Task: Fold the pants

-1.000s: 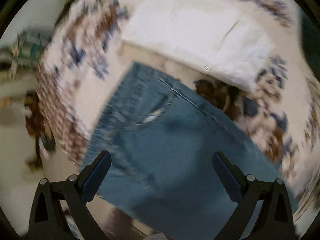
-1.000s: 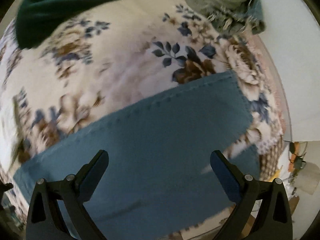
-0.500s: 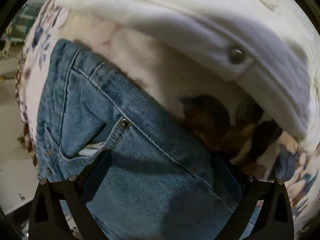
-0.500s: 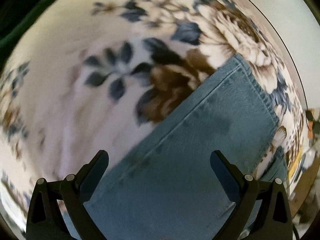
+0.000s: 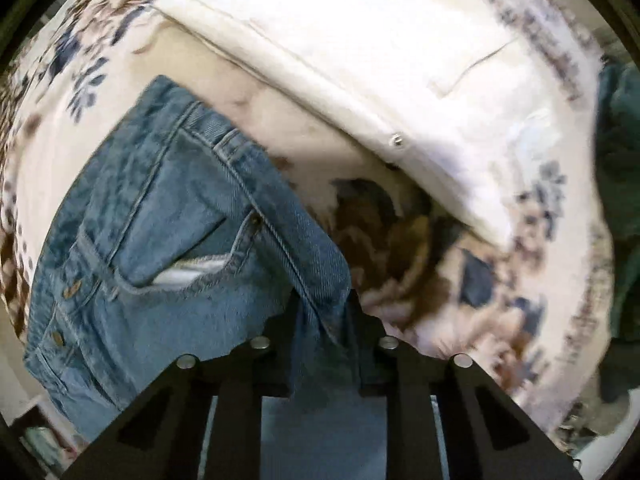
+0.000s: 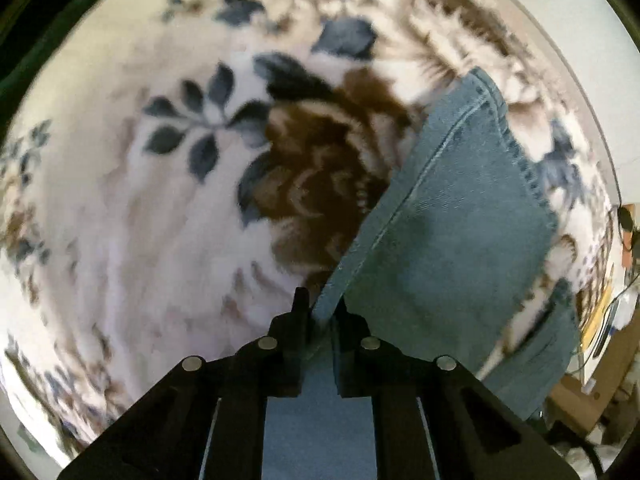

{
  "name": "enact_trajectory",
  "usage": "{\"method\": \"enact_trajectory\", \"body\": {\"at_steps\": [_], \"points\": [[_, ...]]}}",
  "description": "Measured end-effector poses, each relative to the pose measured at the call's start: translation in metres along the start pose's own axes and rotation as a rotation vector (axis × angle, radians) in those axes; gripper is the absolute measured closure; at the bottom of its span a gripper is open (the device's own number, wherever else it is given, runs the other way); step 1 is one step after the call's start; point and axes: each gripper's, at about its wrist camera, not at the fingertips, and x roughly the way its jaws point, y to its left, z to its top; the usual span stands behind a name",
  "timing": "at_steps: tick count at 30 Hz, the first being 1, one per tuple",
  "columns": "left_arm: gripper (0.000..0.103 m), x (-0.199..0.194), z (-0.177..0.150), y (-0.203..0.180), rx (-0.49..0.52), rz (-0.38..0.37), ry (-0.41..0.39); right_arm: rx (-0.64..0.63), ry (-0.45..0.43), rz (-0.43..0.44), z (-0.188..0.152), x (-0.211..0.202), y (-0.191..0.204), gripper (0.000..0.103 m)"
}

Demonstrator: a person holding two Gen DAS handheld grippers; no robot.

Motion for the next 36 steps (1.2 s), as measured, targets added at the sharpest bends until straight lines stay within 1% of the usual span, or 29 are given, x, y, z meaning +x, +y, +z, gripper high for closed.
{"method": "enact_trajectory", "body": {"at_steps": [3, 4, 5, 6, 8, 9, 10, 11, 12, 13, 15, 17, 19, 20, 21, 22, 23, 24, 26, 28, 30, 31, 32, 33, 34, 35, 36], "points": [[0.088, -0.049, -0.020, 0.028, 0.011, -0.111, -0.039, -0.014, -0.050, 0.052, -0.030, -0.033, -0.018, 0.096], [0.088, -0.063, -0.029, 0.043, 0.015, -0.144, -0.052, -0.015, -0.069, 0.084, -0.048, -0.049, -0.031, 0.096], [0.089, -0.074, -0.046, 0.069, 0.018, -0.166, -0.063, -0.015, -0.079, 0.100, -0.056, -0.056, -0.047, 0.096], [0.089, -0.083, -0.069, 0.091, 0.017, -0.173, -0.069, -0.024, -0.092, 0.107, -0.075, -0.069, -0.062, 0.096], [0.089, -0.097, -0.104, 0.127, -0.031, -0.198, -0.049, -0.044, -0.104, 0.077, -0.105, -0.082, -0.085, 0.096], [0.089, -0.096, -0.124, 0.142, -0.056, -0.207, -0.039, -0.044, -0.105, 0.063, -0.113, -0.080, -0.103, 0.096], [0.089, -0.099, -0.144, 0.166, -0.086, -0.218, -0.017, -0.039, -0.100, 0.055, -0.115, -0.075, -0.122, 0.096], [0.089, -0.089, -0.169, 0.170, -0.102, -0.218, -0.002, -0.031, -0.090, 0.048, -0.116, -0.070, -0.142, 0.096], [0.089, -0.073, -0.184, 0.179, -0.105, -0.209, 0.017, -0.024, -0.083, 0.034, -0.125, -0.063, -0.151, 0.096], [0.089, -0.066, -0.195, 0.190, -0.095, -0.197, 0.039, -0.033, -0.081, 0.003, -0.140, -0.057, -0.163, 0.096], [0.089, -0.041, -0.216, 0.218, -0.110, -0.170, 0.069, -0.069, -0.101, -0.068, -0.143, -0.034, -0.174, 0.096], [0.088, -0.017, -0.228, 0.248, -0.158, -0.153, 0.061, -0.117, -0.121, -0.148, -0.160, -0.019, -0.182, 0.096], [0.087, -0.001, -0.235, 0.272, -0.206, -0.172, 0.066, -0.129, -0.087, -0.167, -0.169, -0.003, -0.188, 0.096], [0.086, 0.003, -0.239, 0.279, -0.221, -0.192, 0.066, -0.119, -0.076, -0.176, -0.173, 0.002, -0.194, 0.095], [0.086, 0.001, -0.240, 0.283, -0.223, -0.196, 0.062, -0.118, -0.065, -0.169, -0.172, 0.006, -0.197, 0.093], [0.086, -0.003, -0.242, 0.285, -0.218, -0.194, 0.057, -0.110, -0.035, -0.144, -0.175, 0.010, -0.206, 0.084], [0.086, -0.010, -0.242, 0.287, -0.210, -0.206, 0.048, -0.095, -0.022, -0.131, -0.177, 0.015, -0.209, 0.079], [0.086, -0.017, -0.243, 0.289, -0.200, -0.200, 0.041, -0.070, -0.015, -0.105, -0.181, 0.013, -0.219, 0.075], [0.086, -0.033, -0.244, 0.293, -0.186, -0.182, 0.007, -0.029, -0.018, -0.040, -0.189, 0.009, -0.237, 0.047], [0.085, -0.039, -0.244, 0.292, -0.195, -0.185, -0.014, 0.028, -0.042, 0.060, -0.193, 0.006, -0.255, 0.039], [0.071, -0.047, -0.244, 0.301, -0.190, -0.188, -0.061, 0.076, -0.073, 0.122, -0.193, 0.003, -0.272, 0.039], [0.054, -0.049, -0.244, 0.301, -0.169, -0.180, -0.092, 0.095, -0.090, 0.125, -0.189, 0.004, -0.278, 0.038], [0.037, -0.052, -0.242, 0.300, -0.136, -0.150, -0.138, 0.113, -0.109, 0.132, -0.188, 0.005, -0.282, 0.039], [0.031, -0.054, -0.239, 0.297, -0.108, -0.128, -0.177, 0.137, -0.123, 0.137, -0.187, 0.007, -0.289, 0.038], [0.027, -0.052, -0.235, 0.291, -0.076, -0.103, -0.209, 0.161, -0.127, 0.140, -0.185, 0.011, -0.295, 0.038], [0.027, -0.047, -0.230, 0.286, -0.056, -0.079, -0.219, 0.188, -0.124, 0.154, -0.182, 0.016, -0.301, 0.038], [0.027, -0.041, -0.226, 0.284, -0.056, -0.072, -0.214, 0.216, -0.116, 0.161, -0.175, 0.019, -0.297, 0.039]]}}
